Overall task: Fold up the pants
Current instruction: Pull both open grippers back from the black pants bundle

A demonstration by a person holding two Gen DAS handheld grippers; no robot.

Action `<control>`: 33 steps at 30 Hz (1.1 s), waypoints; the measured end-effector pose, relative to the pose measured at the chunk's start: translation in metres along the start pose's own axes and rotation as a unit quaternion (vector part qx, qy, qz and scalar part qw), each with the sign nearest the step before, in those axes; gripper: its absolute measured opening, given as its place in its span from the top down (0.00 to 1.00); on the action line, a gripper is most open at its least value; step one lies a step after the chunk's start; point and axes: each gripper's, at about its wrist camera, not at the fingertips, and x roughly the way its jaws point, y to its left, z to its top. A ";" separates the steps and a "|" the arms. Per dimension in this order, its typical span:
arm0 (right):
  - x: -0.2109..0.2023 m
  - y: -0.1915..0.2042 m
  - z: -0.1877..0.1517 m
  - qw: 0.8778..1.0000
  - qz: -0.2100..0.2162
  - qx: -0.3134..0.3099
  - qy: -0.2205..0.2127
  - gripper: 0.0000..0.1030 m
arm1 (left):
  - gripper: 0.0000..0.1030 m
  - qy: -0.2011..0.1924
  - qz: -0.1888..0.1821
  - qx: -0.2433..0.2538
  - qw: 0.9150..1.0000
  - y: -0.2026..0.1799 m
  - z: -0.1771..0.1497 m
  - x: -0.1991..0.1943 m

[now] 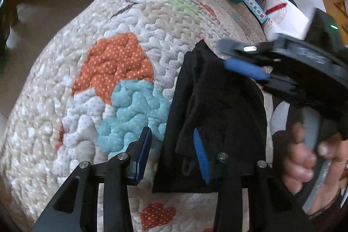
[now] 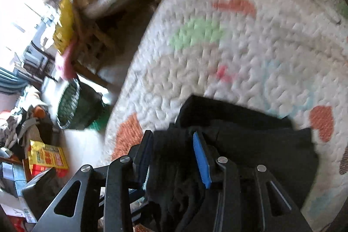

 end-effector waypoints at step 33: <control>-0.101 -0.103 -0.156 0.976 -0.108 0.075 -0.174 0.37 | 0.46 -0.142 0.199 0.164 0.956 -0.036 -0.004 -0.014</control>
